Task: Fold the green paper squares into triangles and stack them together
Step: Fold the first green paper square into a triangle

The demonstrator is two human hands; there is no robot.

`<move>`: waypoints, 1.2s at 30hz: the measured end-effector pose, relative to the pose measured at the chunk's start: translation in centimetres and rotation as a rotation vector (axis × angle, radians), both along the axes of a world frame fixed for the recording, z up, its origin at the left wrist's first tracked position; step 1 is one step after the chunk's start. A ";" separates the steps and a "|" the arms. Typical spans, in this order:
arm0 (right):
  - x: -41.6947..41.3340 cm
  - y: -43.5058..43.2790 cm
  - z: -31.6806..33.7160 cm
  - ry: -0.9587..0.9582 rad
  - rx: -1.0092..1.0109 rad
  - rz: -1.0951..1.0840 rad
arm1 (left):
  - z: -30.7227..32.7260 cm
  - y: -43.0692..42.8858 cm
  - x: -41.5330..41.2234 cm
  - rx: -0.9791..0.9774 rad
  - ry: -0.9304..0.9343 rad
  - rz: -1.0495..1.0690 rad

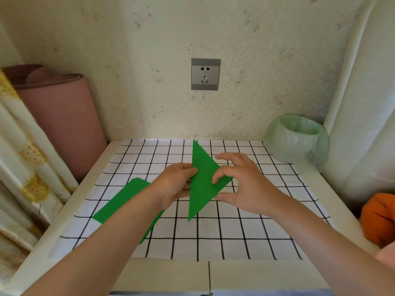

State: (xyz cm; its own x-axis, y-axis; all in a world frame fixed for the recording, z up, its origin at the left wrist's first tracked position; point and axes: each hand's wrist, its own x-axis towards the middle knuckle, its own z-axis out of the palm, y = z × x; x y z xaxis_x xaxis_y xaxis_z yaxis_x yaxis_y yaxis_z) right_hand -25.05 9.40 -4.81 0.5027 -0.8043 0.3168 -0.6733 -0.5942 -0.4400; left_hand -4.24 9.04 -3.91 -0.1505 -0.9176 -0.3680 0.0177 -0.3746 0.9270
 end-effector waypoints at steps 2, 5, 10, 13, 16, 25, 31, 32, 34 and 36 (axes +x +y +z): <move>0.2 0.0 0.0 -0.072 0.000 -0.024 | 0.0 0.1 -0.1 -0.004 0.014 -0.007; 0.2 -0.2 0.1 -0.206 0.045 -0.072 | 0.1 0.2 -0.2 -0.017 0.057 -0.064; 0.1 -0.8 0.1 -0.398 0.334 -0.212 | 0.3 0.2 -0.3 -0.057 0.190 -0.046; 0.1 -0.7 0.5 -0.474 0.481 -0.251 | 0.3 0.3 -0.2 -0.075 0.186 -0.126; 0.0 -0.7 0.9 -0.525 0.523 -0.263 | 0.4 0.4 -0.3 -0.084 0.136 -0.201; 0.0 -0.3 0.9 -0.466 0.410 -0.185 | -0.4 0.5 -1.0 -0.260 -0.027 0.058; -0.1 -0.4 1.4 -0.533 0.507 -0.208 | -0.3 0.7 -1.3 -0.235 0.051 0.035; -0.2 -0.4 1.5 -0.549 0.532 -0.217 | -0.3 0.8 -1.4 -0.238 0.061 0.041; -0.3 -0.4 1.7 -0.576 0.573 -0.237 | -0.2 0.9 -1.5 -0.256 0.069 0.062; -0.4 -0.4 1.7 -0.584 0.603 -0.247 | -0.2 0.9 -1.5 -0.320 0.023 0.073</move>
State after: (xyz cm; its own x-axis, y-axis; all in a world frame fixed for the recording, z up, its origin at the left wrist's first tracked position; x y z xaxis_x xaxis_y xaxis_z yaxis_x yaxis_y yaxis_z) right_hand -25.44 9.03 -3.07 0.1824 -0.9822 -0.0456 -0.3209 -0.0156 -0.9470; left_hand -5.70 9.97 -4.07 -0.0854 -0.9948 -0.0563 0.0560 -0.0612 0.9966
